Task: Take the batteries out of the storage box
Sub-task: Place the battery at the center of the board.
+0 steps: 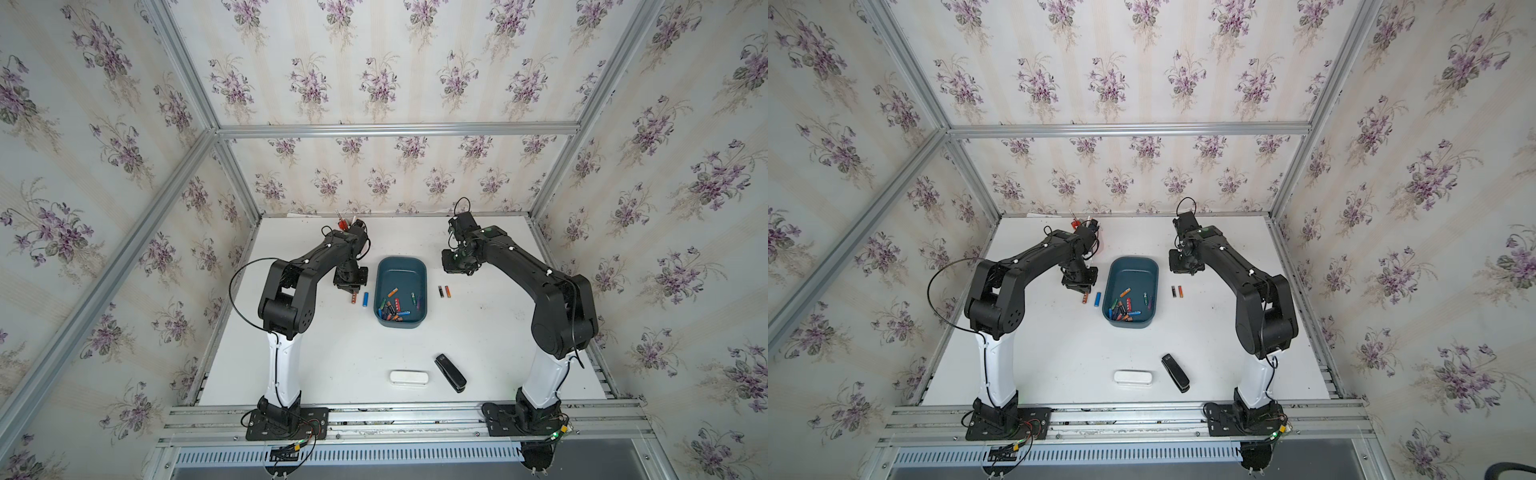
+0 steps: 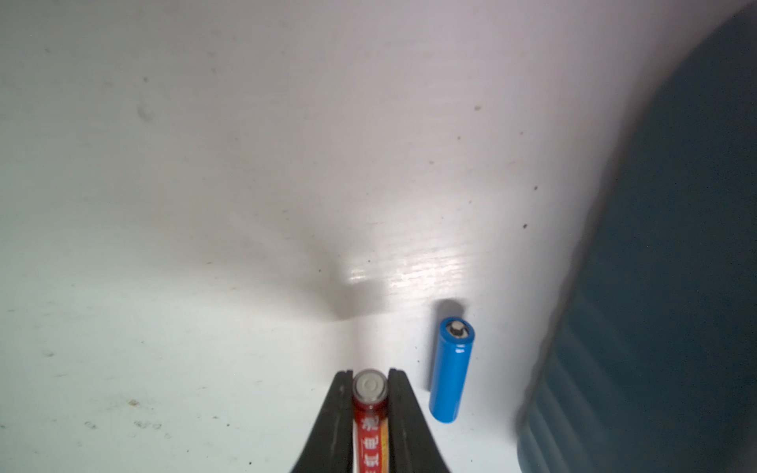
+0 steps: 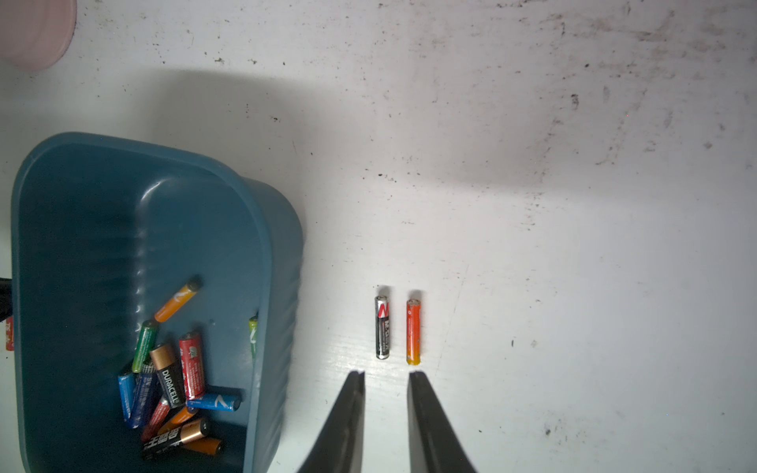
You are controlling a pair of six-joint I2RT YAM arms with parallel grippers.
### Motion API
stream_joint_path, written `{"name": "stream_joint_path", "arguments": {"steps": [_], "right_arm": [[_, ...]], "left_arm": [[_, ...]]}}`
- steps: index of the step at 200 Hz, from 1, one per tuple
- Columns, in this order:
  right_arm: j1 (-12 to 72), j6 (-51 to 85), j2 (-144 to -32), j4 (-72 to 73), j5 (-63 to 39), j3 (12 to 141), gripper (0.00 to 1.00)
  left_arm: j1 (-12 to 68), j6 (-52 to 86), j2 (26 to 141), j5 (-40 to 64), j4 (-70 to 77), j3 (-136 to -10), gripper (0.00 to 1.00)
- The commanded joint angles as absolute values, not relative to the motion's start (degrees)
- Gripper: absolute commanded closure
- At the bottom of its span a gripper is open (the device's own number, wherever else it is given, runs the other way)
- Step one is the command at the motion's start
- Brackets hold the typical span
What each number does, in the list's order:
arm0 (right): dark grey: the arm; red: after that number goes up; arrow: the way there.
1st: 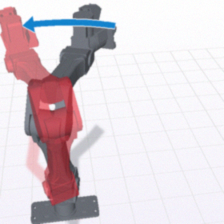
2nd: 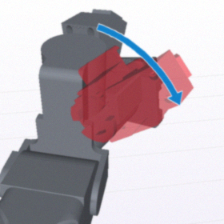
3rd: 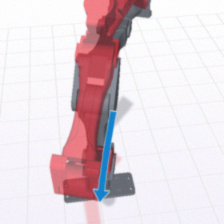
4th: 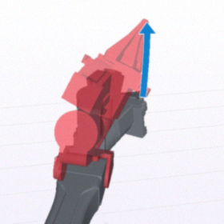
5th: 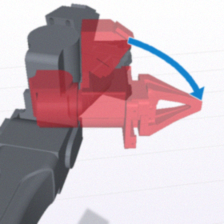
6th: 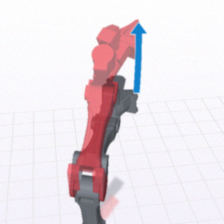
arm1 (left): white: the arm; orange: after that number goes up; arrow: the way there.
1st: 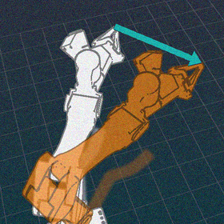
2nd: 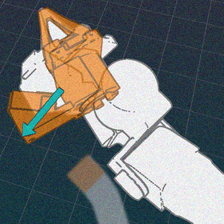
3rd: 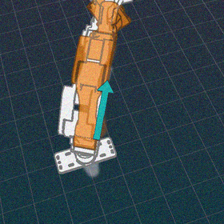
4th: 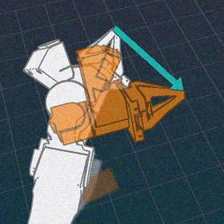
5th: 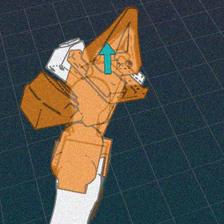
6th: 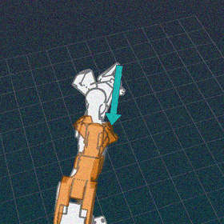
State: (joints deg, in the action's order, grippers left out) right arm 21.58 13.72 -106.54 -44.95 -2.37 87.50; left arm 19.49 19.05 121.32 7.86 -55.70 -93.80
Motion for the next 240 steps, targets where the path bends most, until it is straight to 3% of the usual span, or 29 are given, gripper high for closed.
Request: {"name": "stream_joint_path", "arguments": {"steps": [1, 102, 240], "right_arm": [[21.7, 13.6, -106.6, -45.9, -1.8, 87.7, 0.76], [21.7, 13.5, -106.7, -46.1, -1.6, 87.7, 0.76], [24.1, 15.1, -106.5, -46.8, -1.3, 89.2, 0.76]], "left_arm": [[19.5, 18.9, 122.0, 8.1, -55.2, -94.0, 0.83], [19.5, 18.7, 124.2, 9.4, -54.3, -94.0, 0.80], [19.6, 19.3, 121.4, 9.4, -56.2, -97.5, 0.62]]}}
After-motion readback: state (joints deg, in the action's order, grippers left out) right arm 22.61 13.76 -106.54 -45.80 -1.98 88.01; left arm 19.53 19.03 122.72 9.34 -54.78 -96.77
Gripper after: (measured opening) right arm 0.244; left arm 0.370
